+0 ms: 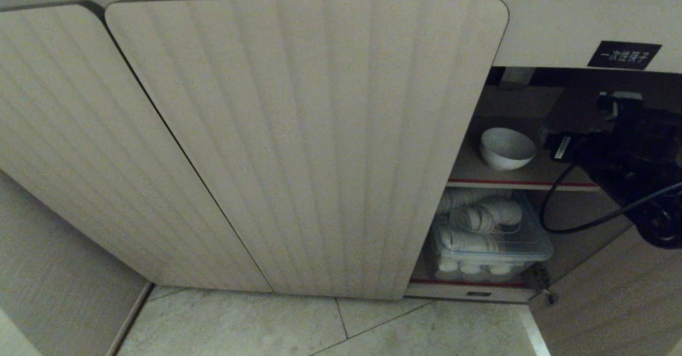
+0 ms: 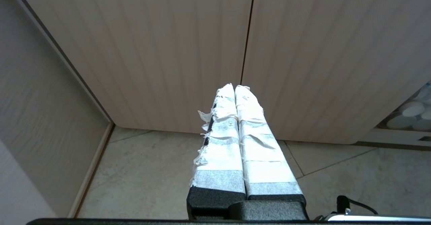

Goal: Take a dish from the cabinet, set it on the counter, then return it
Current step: Take the bowl from the cabinet

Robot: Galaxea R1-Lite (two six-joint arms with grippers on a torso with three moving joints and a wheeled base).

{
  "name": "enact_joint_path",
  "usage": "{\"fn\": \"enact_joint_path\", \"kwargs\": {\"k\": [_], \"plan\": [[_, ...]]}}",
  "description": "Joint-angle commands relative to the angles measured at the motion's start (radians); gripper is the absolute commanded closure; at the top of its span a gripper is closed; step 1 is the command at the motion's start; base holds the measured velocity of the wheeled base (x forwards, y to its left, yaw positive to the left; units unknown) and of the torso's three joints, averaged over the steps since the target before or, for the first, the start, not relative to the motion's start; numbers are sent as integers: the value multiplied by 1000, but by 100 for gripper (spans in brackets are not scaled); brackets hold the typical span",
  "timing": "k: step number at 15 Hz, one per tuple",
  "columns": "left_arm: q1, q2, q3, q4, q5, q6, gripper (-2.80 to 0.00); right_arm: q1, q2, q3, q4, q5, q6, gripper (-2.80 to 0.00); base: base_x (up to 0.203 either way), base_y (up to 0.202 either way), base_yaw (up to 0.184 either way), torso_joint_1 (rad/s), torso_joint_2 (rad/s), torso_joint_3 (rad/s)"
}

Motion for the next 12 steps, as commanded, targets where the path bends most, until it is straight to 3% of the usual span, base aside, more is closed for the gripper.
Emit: {"fn": "enact_joint_path", "kwargs": {"k": [1, 6, 12], "plan": [[0, 0, -1, -1, 0, 0, 0, 0, -1, -3, -3, 3, 4, -280, 0, 0, 0, 0, 0, 0], [0, 0, -1, -1, 0, 0, 0, 0, -1, -34, 67, 17, 5, -280, 0, 0, 0, 0, 0, 0], [0, 0, 1, -1, 0, 0, 0, 0, 0, -69, 157, 89, 36, -280, 0, 0, 0, 0, 0, 0]]}}
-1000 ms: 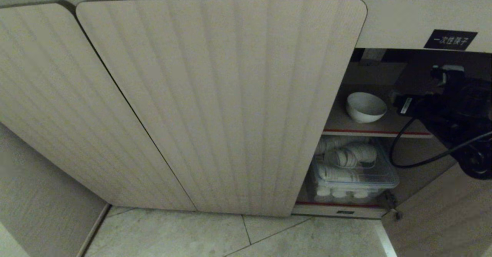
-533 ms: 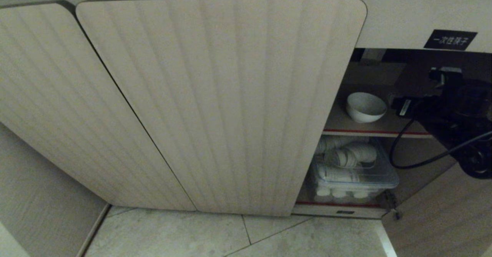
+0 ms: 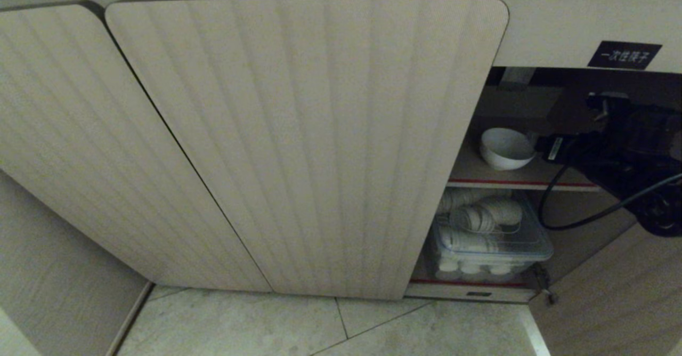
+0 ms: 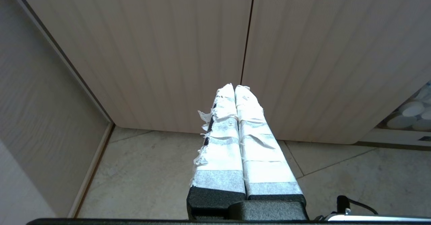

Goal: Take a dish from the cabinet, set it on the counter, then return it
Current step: Take the bowl from the cabinet

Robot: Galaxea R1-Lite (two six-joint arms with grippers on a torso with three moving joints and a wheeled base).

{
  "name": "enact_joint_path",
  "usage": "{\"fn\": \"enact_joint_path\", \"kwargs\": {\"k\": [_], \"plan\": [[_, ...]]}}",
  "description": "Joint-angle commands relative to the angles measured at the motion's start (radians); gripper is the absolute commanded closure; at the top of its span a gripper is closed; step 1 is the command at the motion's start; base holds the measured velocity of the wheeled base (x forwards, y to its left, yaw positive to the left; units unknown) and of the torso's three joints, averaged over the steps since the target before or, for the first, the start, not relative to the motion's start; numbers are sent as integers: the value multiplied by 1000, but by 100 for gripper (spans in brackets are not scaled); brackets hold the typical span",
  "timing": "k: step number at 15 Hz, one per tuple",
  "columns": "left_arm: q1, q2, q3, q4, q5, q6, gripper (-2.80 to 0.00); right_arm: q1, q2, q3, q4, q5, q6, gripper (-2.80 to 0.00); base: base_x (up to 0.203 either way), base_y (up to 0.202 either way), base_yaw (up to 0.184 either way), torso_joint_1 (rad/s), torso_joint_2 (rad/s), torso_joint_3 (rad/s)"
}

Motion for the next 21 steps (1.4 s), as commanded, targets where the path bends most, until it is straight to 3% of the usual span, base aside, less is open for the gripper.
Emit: {"fn": "enact_joint_path", "kwargs": {"k": [1, 12, 16, 21], "plan": [[0, 0, 0, -1, 0, -1, 0, 0, 5, -3, -4, 0, 3, -280, 0, 0, 0, 0, 0, 0], [0, 0, 1, -1, 0, -1, 0, 0, 13, -44, 98, 19, 104, -280, 0, 0, 0, 0, 0, 0], [0, 0, -1, -1, 0, -1, 0, -1, 13, -48, 111, 79, 106, -280, 0, 0, 0, 0, 0, 0], [0, 0, 0, -1, 0, -1, 0, -3, 13, -59, 162, 86, 104, -280, 0, 0, 0, 0, 0, 0]]}}
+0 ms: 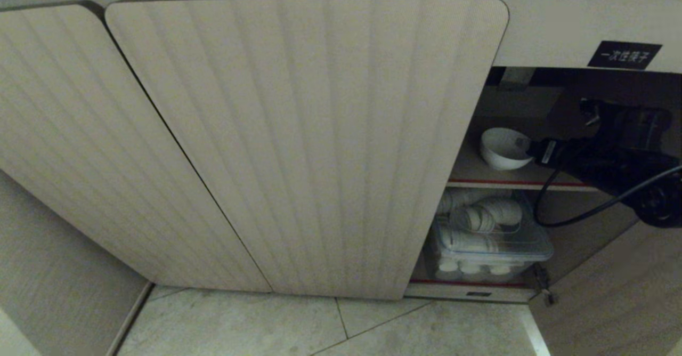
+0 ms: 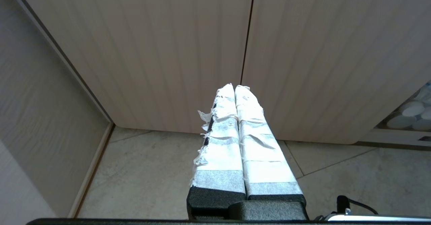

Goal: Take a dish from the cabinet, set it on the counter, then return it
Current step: Take the bowl from the cabinet

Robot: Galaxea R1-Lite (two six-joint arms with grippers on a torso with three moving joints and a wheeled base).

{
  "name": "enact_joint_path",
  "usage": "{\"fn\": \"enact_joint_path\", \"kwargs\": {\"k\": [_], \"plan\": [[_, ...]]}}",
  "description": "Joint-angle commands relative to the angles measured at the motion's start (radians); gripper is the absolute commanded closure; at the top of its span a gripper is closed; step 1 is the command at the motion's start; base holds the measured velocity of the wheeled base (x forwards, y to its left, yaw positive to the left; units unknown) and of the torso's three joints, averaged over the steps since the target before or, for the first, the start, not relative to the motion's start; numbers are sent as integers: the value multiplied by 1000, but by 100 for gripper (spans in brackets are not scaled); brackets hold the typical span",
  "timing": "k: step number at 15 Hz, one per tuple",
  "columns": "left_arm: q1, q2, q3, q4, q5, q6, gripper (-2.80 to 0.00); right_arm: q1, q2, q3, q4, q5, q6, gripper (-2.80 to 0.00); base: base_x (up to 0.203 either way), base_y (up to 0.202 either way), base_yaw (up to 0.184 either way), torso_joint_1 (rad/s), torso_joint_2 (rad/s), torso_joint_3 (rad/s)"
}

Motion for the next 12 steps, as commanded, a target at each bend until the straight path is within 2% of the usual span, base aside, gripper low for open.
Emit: {"fn": "enact_joint_path", "kwargs": {"k": [1, 12], "plan": [[0, 0, 1, 0, 1, -1, 0, -1, 0, 1, -1, -1, -2, -280, 0, 0, 0, 0, 0, 0], [0, 0, 0, 0, 1, -1, 0, -17, 35, -65, 85, -2, -6, -280, 0, 0, 0, 0, 0, 0]]}}
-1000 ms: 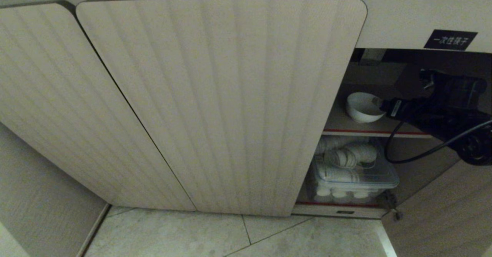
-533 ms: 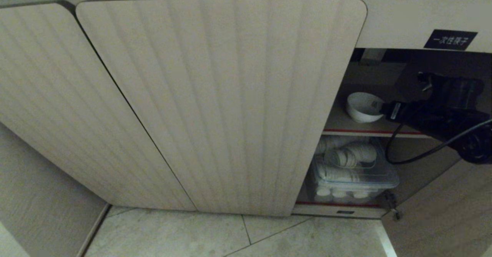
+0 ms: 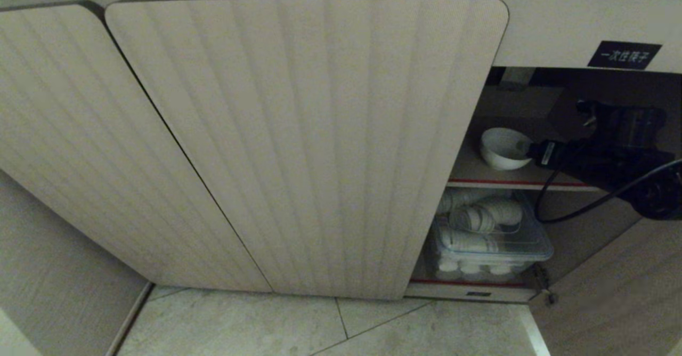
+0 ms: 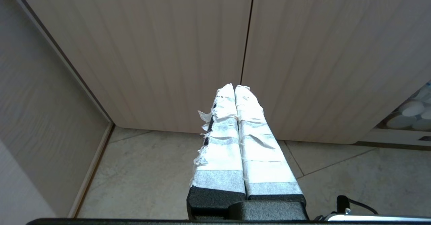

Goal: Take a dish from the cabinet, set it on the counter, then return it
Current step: Take the bowl from the cabinet

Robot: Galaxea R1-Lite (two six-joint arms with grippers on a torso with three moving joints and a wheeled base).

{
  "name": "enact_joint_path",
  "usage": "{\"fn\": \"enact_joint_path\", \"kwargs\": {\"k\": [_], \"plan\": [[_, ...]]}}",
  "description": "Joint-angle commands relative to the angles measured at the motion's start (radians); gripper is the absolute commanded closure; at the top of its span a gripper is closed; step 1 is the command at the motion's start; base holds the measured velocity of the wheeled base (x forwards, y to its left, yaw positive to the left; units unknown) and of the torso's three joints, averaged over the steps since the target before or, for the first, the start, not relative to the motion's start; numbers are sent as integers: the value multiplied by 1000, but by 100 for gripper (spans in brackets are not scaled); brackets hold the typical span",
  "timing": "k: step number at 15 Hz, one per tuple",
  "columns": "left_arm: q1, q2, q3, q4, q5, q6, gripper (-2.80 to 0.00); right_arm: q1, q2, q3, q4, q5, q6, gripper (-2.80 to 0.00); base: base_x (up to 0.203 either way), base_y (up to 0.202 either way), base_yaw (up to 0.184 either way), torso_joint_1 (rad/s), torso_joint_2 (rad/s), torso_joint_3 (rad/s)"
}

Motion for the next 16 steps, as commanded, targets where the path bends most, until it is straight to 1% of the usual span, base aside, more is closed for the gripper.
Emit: {"fn": "enact_joint_path", "kwargs": {"k": [1, 6, 7, 10, 13, 16], "plan": [[0, 0, -1, -1, 1, -1, 0, -2, 8, -7, 4, 0, 0, -280, 0, 0, 0, 0, 0, 0], [0, 0, -1, -1, 1, -1, 0, -2, 14, -10, 29, 0, 0, -280, 0, 0, 0, 0, 0, 0], [0, 0, 1, -1, 1, -1, 0, -2, 14, -26, 54, 0, 3, -280, 0, 0, 0, 0, 0, 0], [0, 0, 1, -1, 1, -1, 0, 0, 23, -48, 76, 2, 3, -280, 0, 0, 0, 0, 0, 0], [0, 0, -1, -1, 1, -1, 0, 0, 29, -64, 93, 24, 3, -280, 0, 0, 0, 0, 0, 0], [0, 0, -1, -1, 1, -1, 0, 0, 37, -85, 115, 30, 3, -280, 0, 0, 0, 0, 0, 0]]}}
